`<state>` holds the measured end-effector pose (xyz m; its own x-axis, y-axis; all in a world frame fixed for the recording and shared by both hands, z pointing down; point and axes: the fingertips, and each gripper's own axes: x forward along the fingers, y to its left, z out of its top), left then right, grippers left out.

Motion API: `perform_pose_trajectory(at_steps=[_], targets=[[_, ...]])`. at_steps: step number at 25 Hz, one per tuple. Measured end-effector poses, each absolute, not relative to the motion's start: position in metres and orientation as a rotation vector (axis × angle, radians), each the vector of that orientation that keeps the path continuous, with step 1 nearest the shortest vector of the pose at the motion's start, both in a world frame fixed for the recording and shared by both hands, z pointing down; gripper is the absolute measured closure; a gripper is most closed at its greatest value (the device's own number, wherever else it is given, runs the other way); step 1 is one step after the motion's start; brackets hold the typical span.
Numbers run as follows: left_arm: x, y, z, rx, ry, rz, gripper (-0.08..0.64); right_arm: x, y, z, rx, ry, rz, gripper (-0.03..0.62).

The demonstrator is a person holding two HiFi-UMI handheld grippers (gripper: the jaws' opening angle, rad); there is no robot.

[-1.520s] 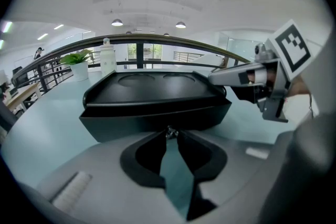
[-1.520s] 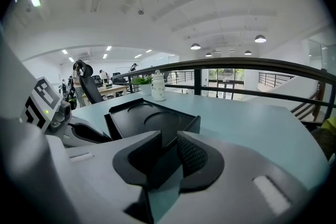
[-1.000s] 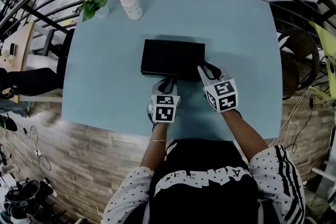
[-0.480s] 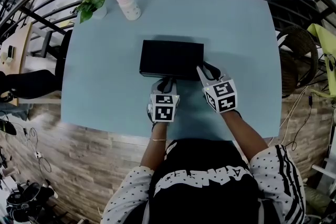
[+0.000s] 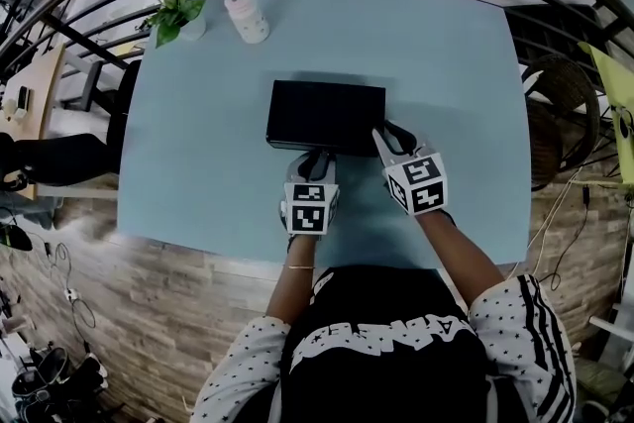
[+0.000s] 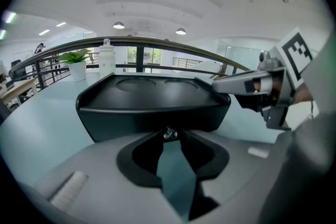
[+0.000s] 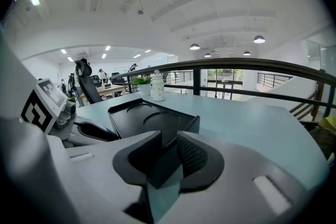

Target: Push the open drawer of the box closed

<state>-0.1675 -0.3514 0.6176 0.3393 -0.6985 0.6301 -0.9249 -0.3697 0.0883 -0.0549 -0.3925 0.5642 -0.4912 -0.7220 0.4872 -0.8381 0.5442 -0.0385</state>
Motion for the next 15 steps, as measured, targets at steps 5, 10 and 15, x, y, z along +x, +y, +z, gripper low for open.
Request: perform_pose_trajectory(at_steps=[5, 10, 15], targets=[[-0.17, -0.344, 0.604, 2.179, -1.464, 0.602, 0.56, -0.054, -0.394, 0.562, 1.296, -2.379, 0.392, 0.517], [-0.179, -0.33, 0.591, 2.175, -1.504, 0.559, 0.56, -0.054, -0.393, 0.561, 1.33, -2.439, 0.47, 0.518], [-0.185, -0.322, 0.565, 2.214, -1.56, 0.529, 0.56, -0.048, -0.391, 0.554, 1.329, -2.453, 0.413, 0.533]])
